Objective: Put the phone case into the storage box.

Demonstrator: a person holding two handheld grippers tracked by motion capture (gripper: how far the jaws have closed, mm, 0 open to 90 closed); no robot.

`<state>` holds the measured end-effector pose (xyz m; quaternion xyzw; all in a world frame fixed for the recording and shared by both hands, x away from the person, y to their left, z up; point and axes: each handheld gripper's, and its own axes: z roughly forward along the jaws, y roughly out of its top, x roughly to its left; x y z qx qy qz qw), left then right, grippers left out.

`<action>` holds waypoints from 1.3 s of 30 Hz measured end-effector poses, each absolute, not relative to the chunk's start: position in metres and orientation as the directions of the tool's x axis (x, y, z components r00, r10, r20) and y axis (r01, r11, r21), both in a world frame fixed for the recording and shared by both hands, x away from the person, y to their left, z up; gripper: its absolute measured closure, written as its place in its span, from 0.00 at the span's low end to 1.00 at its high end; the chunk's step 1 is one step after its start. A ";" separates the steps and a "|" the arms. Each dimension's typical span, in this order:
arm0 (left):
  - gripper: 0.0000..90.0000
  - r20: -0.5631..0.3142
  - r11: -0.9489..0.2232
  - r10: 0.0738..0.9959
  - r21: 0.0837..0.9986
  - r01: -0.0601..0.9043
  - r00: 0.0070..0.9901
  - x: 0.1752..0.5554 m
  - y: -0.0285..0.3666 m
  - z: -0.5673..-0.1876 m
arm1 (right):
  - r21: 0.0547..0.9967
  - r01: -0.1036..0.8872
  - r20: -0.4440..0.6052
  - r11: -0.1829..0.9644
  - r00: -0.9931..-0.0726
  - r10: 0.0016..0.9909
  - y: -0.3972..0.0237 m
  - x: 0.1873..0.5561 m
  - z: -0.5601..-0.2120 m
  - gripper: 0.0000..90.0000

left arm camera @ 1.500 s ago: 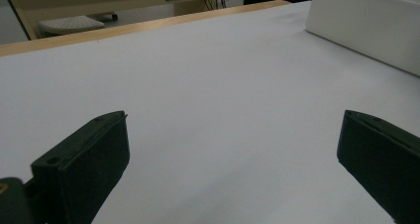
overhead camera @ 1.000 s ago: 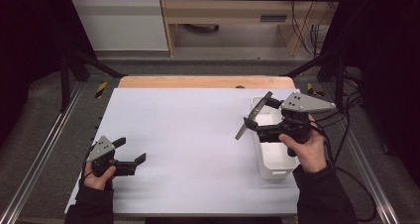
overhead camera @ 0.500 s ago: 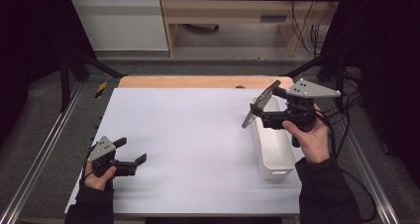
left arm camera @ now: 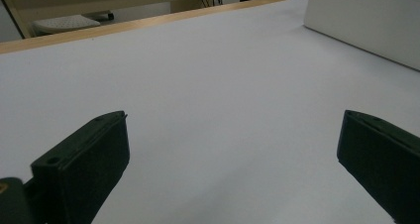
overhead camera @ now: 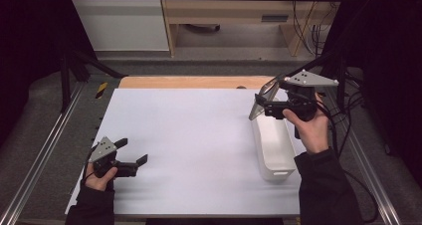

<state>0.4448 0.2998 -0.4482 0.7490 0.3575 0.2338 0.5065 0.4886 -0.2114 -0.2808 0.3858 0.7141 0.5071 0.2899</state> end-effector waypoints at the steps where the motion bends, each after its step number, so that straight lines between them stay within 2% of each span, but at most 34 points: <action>1: 0.00 -0.012 -0.231 0.772 0.926 0.299 0.635 0.445 0.300 -0.448 | 0.947 0.261 -0.023 0.186 -0.524 0.851 -0.211 0.491 -0.281 0.13; 39: 0.00 -0.004 -0.250 0.763 0.920 0.302 0.646 0.447 0.297 -0.450 | 0.920 0.379 0.025 0.097 -0.304 0.952 -0.218 0.558 -0.307 0.13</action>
